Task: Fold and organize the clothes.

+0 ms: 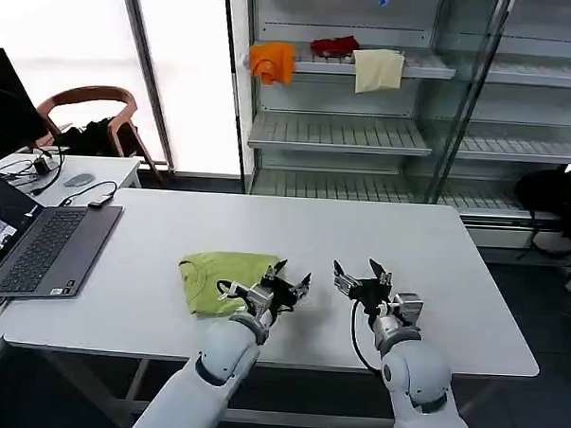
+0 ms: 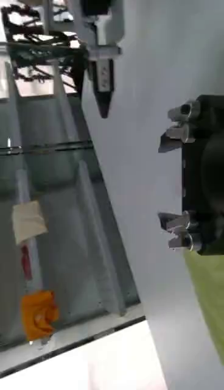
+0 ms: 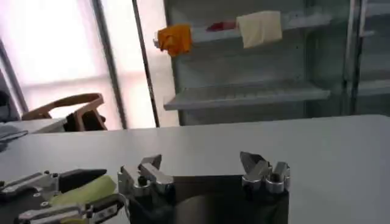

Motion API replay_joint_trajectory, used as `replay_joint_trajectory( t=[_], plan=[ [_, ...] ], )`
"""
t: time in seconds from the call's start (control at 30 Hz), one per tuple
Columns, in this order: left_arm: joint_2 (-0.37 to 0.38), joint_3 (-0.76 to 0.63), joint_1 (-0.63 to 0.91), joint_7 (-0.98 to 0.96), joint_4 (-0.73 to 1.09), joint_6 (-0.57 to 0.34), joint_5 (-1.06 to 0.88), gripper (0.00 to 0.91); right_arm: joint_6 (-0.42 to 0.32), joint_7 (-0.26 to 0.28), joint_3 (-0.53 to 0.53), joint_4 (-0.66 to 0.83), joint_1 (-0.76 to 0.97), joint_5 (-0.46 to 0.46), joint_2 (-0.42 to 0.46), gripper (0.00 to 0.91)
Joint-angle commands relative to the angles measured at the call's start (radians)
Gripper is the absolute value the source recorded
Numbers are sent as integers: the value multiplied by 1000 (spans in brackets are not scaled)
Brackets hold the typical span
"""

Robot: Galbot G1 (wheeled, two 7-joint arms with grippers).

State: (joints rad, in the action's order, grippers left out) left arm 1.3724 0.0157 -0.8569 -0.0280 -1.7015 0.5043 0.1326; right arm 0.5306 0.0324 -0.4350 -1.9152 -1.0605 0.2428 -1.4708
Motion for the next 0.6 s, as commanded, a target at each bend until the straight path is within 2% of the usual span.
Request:
replay_joint_trajectory(
  t=[0.03,0.2,0.27,0.33,0.43,0.6],
  plan=[
    [-66,97,31,20,-111,-33,95,907,51,-50,68,42,37,155,-36,907],
    [-169,254,-25,33,-193,-33,128,907,52,-114,161,112,65,218,-54,907],
    [-203,325,-67,44,-215,-35,138,907,51,-145,196,133,74,267,-57,907],
    [-225,388,-108,56,-239,-37,156,907,51,-199,226,157,94,343,-59,907],
    [-231,443,-158,66,-260,-43,169,907,51,-226,259,188,111,396,-60,907],
    [-211,468,-198,72,-271,-56,170,907,52,-236,287,207,114,419,-62,907]
  ],
)
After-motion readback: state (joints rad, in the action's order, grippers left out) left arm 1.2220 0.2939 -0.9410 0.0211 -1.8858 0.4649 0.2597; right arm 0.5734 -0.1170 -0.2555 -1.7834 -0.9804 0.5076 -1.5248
